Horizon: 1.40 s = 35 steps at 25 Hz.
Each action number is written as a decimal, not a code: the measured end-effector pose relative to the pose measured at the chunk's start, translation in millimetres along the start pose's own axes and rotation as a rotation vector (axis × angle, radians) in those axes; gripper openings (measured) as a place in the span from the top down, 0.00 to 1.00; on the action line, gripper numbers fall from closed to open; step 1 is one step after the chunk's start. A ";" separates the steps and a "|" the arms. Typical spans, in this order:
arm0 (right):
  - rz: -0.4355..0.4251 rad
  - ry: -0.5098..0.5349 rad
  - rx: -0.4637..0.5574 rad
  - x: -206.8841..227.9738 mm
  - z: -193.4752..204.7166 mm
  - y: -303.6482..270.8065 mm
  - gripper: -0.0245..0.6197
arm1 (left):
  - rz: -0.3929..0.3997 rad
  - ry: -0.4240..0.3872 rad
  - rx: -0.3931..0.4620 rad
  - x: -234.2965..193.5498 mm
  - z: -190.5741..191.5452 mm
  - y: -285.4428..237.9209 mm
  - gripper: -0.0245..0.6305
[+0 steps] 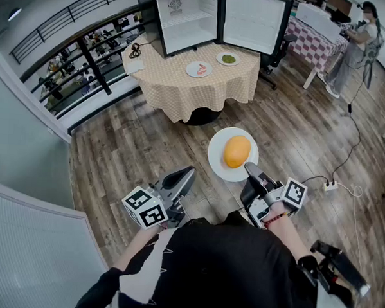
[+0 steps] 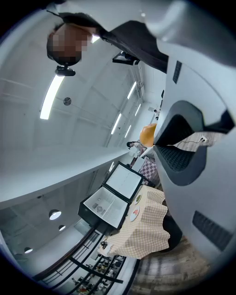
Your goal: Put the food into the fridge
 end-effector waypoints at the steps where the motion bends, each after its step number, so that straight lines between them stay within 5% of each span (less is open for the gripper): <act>1: 0.001 0.002 -0.002 0.3 0.0 -0.4 0.92 | 0.000 -0.001 0.000 -0.5 0.1 0.0 0.94; 22: -0.085 0.030 -0.047 -11.2 13.6 -14.5 0.92 | 0.025 -0.050 0.003 2.4 -9.9 2.0 0.94; 35: -0.022 -0.009 -0.008 17.7 -20.2 -49.2 0.92 | -0.015 0.018 -0.035 -43.6 -11.2 -34.2 0.94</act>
Point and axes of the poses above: the fingertips, and each gripper's own axes: y backward along the fingers, x to its right, z out of its underside, the point moved 3 cm from there along y, backward along the fingers, and after that the axes turned 12 degrees about -z, right-handed, at the moved point
